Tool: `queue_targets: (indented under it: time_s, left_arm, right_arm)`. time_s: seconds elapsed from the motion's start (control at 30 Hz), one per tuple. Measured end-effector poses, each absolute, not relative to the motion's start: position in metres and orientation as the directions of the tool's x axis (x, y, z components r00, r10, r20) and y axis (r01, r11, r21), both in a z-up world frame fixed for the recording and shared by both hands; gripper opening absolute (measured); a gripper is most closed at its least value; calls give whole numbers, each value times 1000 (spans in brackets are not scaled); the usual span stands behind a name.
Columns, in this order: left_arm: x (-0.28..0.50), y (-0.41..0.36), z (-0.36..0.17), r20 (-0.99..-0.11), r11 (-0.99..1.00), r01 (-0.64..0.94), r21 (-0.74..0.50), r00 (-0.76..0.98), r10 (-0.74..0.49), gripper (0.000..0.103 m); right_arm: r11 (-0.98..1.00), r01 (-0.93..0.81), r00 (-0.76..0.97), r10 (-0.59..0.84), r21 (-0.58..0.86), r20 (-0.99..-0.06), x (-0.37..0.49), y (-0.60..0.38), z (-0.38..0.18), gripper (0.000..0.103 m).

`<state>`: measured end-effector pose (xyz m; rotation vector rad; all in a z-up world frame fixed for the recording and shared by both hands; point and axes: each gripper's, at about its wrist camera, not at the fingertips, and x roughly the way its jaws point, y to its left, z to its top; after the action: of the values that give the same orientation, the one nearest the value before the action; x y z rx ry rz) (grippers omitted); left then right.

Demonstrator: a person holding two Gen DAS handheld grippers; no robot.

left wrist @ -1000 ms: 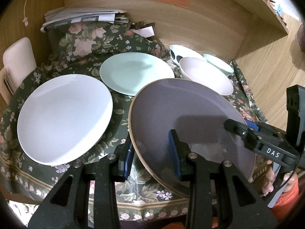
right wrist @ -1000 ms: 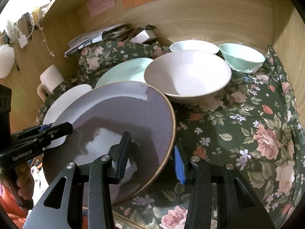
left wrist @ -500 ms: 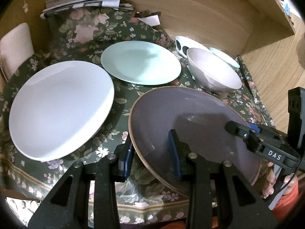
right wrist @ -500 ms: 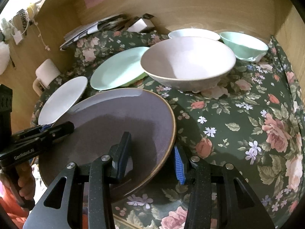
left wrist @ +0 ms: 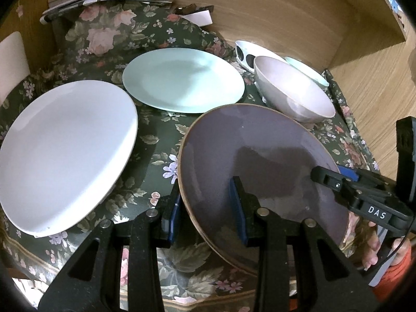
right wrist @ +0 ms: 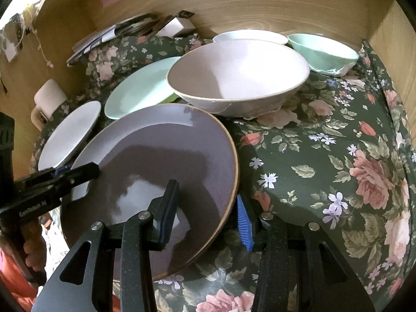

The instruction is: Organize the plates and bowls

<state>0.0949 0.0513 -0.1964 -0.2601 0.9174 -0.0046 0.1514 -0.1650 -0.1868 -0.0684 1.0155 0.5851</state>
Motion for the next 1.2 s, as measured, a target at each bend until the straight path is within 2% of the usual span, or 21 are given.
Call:
queue_targets:
  time_s: [0.13,0.3,0.43,0.5,0.57,0.67,0.8,0.87,1.2]
  left_arm:
    - [94,47,-195,-783,980,-95,-173,617,-79,35]
    - [92,53,-189,-771,981,-104,-166,633,-64,36]
    - [88,61,-177,-751,979,-123,-163,659,-42,42]
    - [84,65,-169,-738,979,-131,-157,674,-29,49]
    - [79,71,-159,-718,977,-150,-149,696,-3,66]
    - [73,82,-147,-694,975,-177,-135,719,34,73]
    - [66,101,-136,-677,967,-216,-137,733,68,77]
    - [62,112,-131,-668,962,-240,-129,738,95,86]
    - [43,170,-132,-671,924,-365,-113,714,200,87]
  right_arm:
    - [860,-489,420,381,149,-824,151,-164,-182,39]
    - [861,-479,430,401,173,-809,151,-168,-170,40]
    - [852,-494,455,422,173,-784,148,-165,-155,42]
    - [845,-507,469,437,171,-768,146,-157,-146,46]
    - [834,-524,477,456,173,-751,145,-150,-138,51]
    - [817,-550,482,481,174,-732,145,-136,-130,59]
    - [780,-599,462,522,182,-717,147,-112,-123,64]
    - [763,-619,449,538,185,-714,147,-100,-122,67]
    - [686,-701,376,586,193,-718,149,-38,-127,70]
